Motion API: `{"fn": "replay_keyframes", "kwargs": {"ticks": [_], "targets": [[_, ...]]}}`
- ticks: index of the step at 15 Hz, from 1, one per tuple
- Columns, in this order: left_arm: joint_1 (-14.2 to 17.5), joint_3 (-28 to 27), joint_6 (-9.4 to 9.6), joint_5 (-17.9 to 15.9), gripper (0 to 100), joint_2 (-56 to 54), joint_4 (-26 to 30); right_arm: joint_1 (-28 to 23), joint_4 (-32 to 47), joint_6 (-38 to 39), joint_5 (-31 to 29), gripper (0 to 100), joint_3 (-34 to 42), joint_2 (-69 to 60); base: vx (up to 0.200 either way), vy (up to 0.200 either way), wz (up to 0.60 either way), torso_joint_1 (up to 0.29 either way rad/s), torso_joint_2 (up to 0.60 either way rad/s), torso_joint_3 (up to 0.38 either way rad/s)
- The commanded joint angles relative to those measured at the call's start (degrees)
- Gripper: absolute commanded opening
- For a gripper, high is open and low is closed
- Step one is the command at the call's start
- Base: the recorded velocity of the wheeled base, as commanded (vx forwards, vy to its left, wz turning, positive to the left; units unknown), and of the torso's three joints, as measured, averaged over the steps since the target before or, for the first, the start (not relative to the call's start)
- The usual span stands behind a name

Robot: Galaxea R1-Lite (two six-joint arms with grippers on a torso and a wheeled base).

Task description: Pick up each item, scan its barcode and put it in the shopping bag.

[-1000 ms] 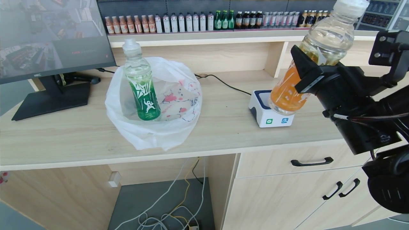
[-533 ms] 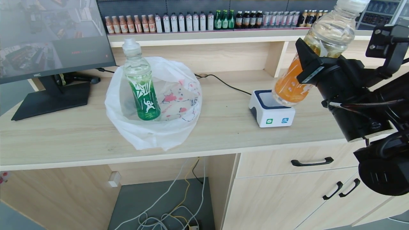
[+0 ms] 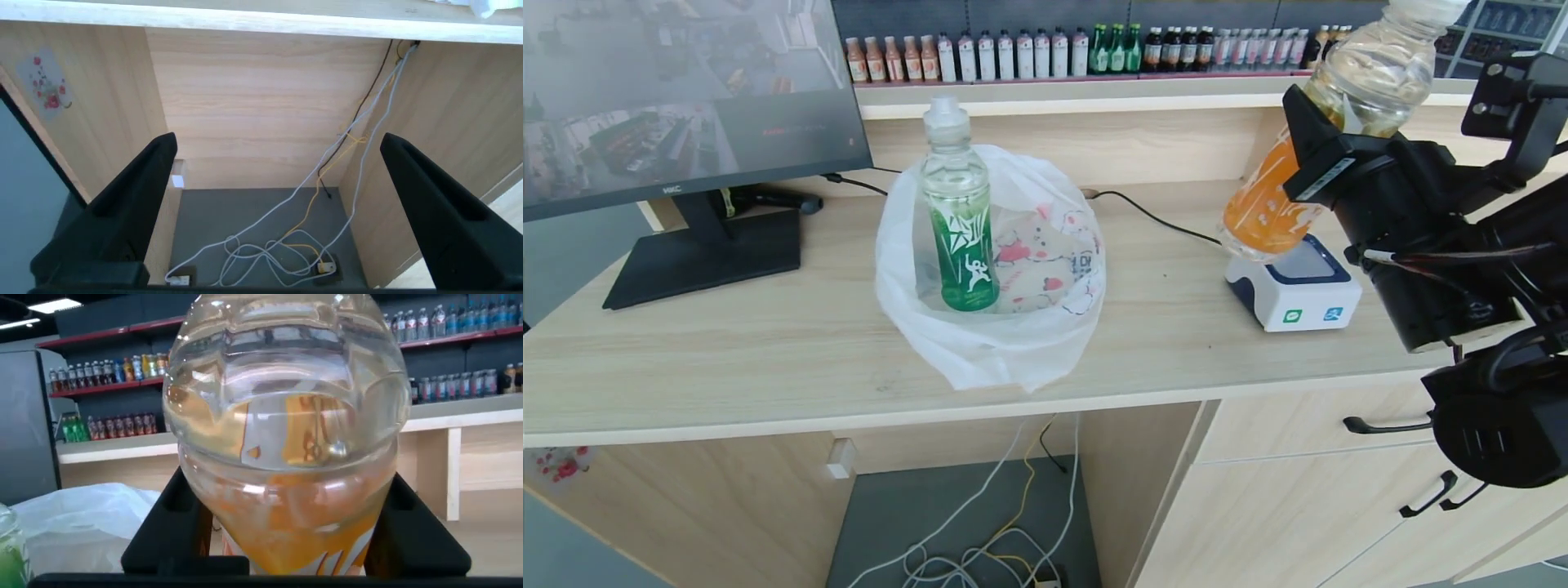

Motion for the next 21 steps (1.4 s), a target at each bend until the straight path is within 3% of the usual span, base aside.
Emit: {"fn": "replay_keyframes", "kwargs": {"ticks": [1, 8, 12, 18, 21], "targets": [[-0.06, 0.00, -0.01, 0.01, 100, -0.02, 0.00, 0.06, -0.09, -0.04, 0.05, 0, -0.44, 0.37, 0.000, 0.200, 0.00, 0.002, 0.00, -0.002], [-0.06, 0.00, 0.08, 0.01, 100, -0.02, 0.00, 0.15, -0.09, -0.04, 0.05, 0, -0.79, 0.29, 0.000, 0.200, 0.00, 0.004, 0.00, 0.001], [-0.06, 0.00, 0.17, 0.01, 100, -0.02, 0.00, 0.32, -0.09, -0.13, 0.05, 0, -3.43, 1.43, 0.000, 0.000, 0.00, 0.000, 0.00, 0.000], [-0.06, 0.00, 2.45, 0.01, 100, -0.02, 0.09, -2.40, -0.09, -0.83, 1.63, 0, -1.84, 2.40, 0.000, 0.000, 0.00, 0.000, 0.00, 0.000], [-0.06, 0.00, 1.92, 0.01, 100, -0.02, 0.09, -1.52, -0.09, -1.54, 4.97, 0, -1.58, 3.89, 0.000, 0.000, 0.00, 0.000, 0.00, 0.000]]}}
